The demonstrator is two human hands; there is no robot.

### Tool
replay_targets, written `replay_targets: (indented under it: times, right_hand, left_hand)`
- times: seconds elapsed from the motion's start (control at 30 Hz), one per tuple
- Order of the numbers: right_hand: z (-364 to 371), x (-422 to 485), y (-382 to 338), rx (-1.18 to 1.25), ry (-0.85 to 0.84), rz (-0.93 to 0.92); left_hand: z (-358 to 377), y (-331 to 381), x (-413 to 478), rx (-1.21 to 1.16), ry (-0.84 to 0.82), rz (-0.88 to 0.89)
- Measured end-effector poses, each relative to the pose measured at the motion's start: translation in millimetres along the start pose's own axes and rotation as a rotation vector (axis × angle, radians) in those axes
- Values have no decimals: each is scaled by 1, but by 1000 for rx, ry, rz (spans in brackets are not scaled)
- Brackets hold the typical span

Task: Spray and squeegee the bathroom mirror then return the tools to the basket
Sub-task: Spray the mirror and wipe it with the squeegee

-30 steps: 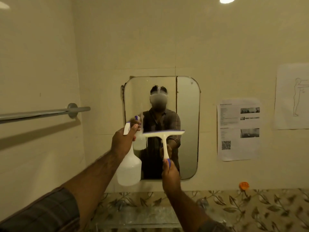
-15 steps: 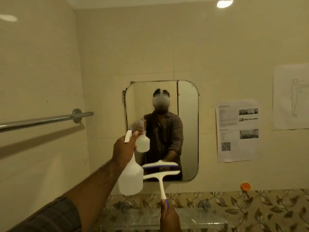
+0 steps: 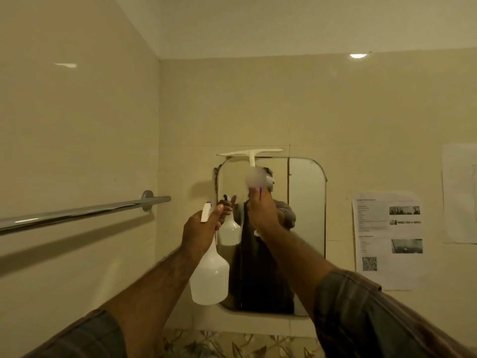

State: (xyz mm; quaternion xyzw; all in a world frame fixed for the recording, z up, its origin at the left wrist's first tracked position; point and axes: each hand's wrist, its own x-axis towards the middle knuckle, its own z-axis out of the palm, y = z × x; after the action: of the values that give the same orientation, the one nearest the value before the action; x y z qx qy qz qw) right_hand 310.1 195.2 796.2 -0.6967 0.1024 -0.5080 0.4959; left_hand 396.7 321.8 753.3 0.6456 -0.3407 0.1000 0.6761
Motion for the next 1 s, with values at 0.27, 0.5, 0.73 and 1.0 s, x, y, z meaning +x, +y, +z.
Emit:
replay_targets:
  times: [0.27, 0.5, 0.73, 1.0]
  right_hand:
    - [28, 12, 31, -239, 0, 28]
    - [29, -36, 98, -94, -4, 181]
    - [33, -129, 203, -133, -16, 357]
    - [32, -210, 288, -359, -31, 563]
  left_hand:
    - [-15, -15, 6, -1, 31, -24]
    - [-18, -28, 1, 32, 49, -32]
    - [-12, -35, -7, 64, 39, -48]
    - [-10, -49, -22, 112, 23, -91]
